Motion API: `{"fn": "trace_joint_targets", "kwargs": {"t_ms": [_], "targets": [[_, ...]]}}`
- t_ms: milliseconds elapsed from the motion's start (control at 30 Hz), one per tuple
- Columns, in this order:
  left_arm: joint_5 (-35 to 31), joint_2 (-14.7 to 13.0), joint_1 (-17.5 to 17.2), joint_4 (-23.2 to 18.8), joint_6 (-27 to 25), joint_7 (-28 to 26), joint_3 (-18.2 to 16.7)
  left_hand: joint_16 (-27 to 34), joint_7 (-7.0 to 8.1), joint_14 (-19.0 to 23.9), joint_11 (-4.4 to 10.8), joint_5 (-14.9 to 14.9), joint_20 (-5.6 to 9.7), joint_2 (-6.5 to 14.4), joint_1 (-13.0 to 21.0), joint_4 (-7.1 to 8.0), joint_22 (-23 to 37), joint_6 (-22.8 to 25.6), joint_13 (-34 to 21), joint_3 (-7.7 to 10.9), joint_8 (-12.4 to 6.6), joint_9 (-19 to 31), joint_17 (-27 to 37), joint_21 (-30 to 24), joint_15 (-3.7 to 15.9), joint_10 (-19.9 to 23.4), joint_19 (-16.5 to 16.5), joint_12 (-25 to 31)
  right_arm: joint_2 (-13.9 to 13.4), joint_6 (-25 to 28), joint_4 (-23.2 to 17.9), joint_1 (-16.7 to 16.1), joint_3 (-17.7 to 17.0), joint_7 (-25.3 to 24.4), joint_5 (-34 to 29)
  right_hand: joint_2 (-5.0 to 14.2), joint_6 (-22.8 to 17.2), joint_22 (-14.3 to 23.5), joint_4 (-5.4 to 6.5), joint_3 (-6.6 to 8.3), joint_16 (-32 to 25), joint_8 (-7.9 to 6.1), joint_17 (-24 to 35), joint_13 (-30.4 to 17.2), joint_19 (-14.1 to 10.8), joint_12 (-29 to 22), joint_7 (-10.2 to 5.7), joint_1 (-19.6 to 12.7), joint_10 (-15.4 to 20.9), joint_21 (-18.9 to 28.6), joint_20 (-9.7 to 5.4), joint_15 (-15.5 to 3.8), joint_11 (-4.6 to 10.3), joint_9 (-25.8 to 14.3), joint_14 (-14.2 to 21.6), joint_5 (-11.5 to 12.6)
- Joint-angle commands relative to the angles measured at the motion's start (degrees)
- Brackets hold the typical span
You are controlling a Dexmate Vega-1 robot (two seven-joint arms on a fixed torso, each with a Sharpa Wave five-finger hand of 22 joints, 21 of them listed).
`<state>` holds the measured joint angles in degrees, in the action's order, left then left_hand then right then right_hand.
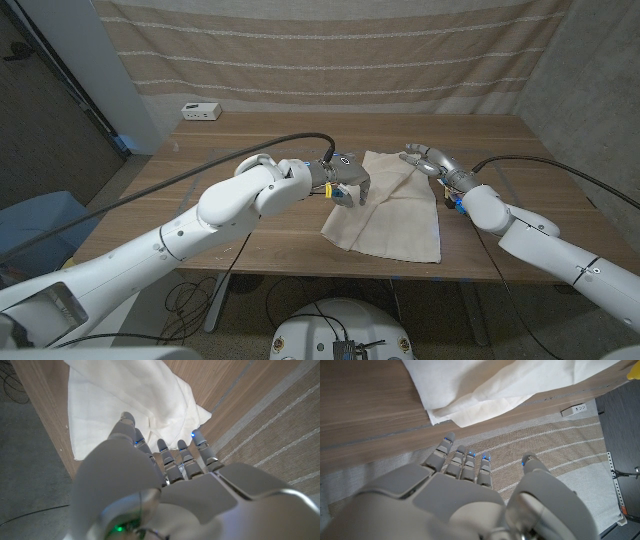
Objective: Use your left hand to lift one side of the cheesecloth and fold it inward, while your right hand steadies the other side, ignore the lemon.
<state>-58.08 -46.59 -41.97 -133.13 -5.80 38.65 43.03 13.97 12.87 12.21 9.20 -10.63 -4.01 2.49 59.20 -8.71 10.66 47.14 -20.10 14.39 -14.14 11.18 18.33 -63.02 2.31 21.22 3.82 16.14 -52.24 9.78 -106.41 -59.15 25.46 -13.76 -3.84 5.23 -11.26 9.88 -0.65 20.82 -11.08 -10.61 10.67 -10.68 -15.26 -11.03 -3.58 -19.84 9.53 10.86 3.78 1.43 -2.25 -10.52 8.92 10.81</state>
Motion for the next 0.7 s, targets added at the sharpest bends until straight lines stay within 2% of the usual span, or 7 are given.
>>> {"fn": "trace_joint_targets", "kwargs": {"t_ms": [33,233,700], "targets": [[1.17,-2.43,-3.39,0.49,7.34,-2.08,-3.25,-0.37,-0.09,-1.15,-0.32,-0.41,-0.16,-0.7,0.16,0.19,0.11,-0.84,-0.23,-0.45,0.64,0.1,-0.11,0.23,4.85,-1.02,0.6,-0.32,0.9,1.48,-1.03,0.16,0.93,-0.44,-0.65,0.48,-0.47,-0.05,-0.33,0.02,-0.21,-0.37,-0.01,-0.09,-0.64,-0.22,-0.09,-0.19,0.74,0.25,-0.11,-0.14,-0.07,-0.13,0.39,0.38],[0.19,-3.69,-5.23,0.84,10.54,-5.04,-4.12,-0.36,-0.07,-1.06,-0.21,-0.45,-0.02,-1.08,0.19,0.11,0.11,-1.08,-0.27,-0.7,0.88,0.11,-0.28,0.22,4.97,-1.18,0.43,-0.33,1.35,1.73,-1.01,0.56,1.47,-0.46,-1.0,0.52,-0.45,-0.05,-0.34,0.01,-0.2,-0.35,-0.01,-0.09,-0.65,-0.2,-0.04,-0.12,0.73,0.25,-0.11,-0.14,-0.08,-0.13,0.39,0.38],[-4.75,-5.51,-7.89,2.94,17.43,-10.99,-4.53,-0.69,-0.04,-1.49,0.74,-0.85,0.52,-1.12,2.85,-0.86,0.08,-1.48,-0.38,-0.25,1.41,0.13,-0.97,0.16,5.57,-2.09,-0.2,-0.54,1.67,2.21,-1.2,0.54,1.99,-0.53,-1.16,0.54,-0.49,-0.05,-0.44,0.03,-0.2,-0.36,-0.03,-0.09,-0.75,-0.23,0.06,-0.09,0.9,0.28,-0.05,-0.13,-0.21,-0.13,0.52,0.39]]}}
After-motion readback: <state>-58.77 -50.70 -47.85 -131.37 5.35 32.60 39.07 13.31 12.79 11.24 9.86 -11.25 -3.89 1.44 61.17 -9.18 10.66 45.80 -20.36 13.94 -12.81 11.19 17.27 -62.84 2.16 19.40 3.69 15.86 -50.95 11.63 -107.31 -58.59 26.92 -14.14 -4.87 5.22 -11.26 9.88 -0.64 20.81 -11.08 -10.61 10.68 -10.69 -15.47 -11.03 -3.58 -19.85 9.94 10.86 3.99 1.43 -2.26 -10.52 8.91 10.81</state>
